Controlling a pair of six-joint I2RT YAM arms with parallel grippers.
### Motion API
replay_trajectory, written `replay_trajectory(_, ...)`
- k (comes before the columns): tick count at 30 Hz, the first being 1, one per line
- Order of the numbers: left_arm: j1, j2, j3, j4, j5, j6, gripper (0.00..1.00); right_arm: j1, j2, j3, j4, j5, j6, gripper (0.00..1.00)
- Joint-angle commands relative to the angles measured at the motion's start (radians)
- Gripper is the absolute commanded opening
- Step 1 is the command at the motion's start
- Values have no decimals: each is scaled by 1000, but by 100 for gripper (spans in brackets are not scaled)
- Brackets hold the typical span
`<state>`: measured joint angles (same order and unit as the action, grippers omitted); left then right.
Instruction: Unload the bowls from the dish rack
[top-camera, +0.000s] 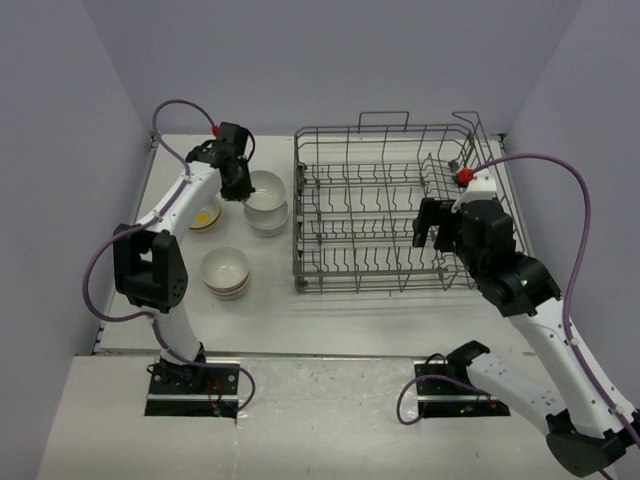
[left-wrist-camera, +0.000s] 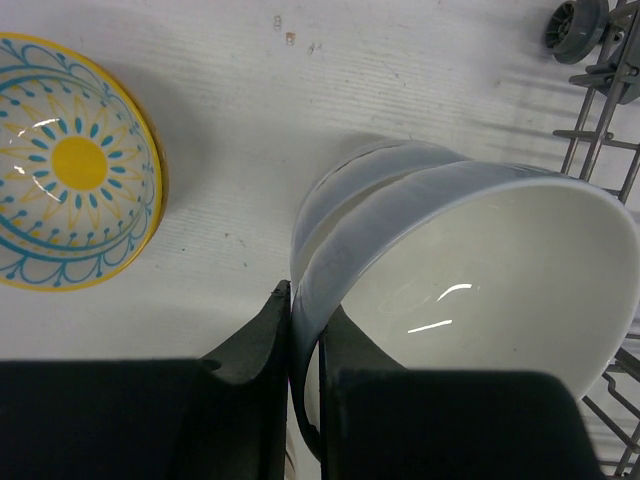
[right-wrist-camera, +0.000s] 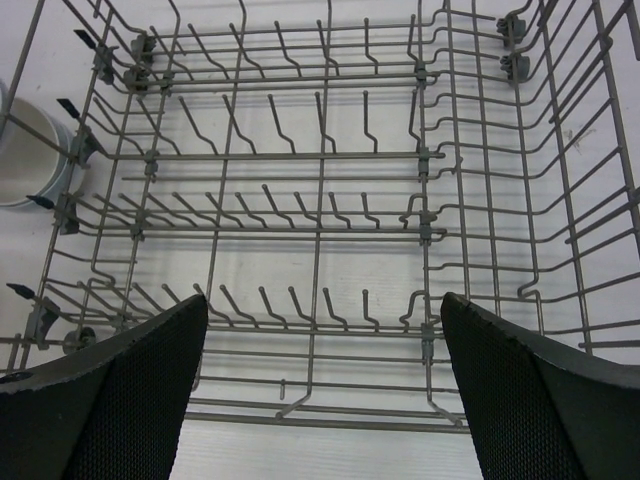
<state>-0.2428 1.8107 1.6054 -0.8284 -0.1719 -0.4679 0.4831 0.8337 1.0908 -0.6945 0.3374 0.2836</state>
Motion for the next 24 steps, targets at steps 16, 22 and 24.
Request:
replay_trajectory(16, 8, 33, -90, 109, 45, 9, 6, -8, -30, -20, 61, -77, -44, 99)
replay_trajectory(22, 8, 12, -128, 123, 48, 11, 26, -6, -27, -22, 72, -94, -46, 99)
replay_trajectory(24, 8, 0, -133, 121, 46, 11, 27, -6, -28, -23, 73, -94, -46, 99)
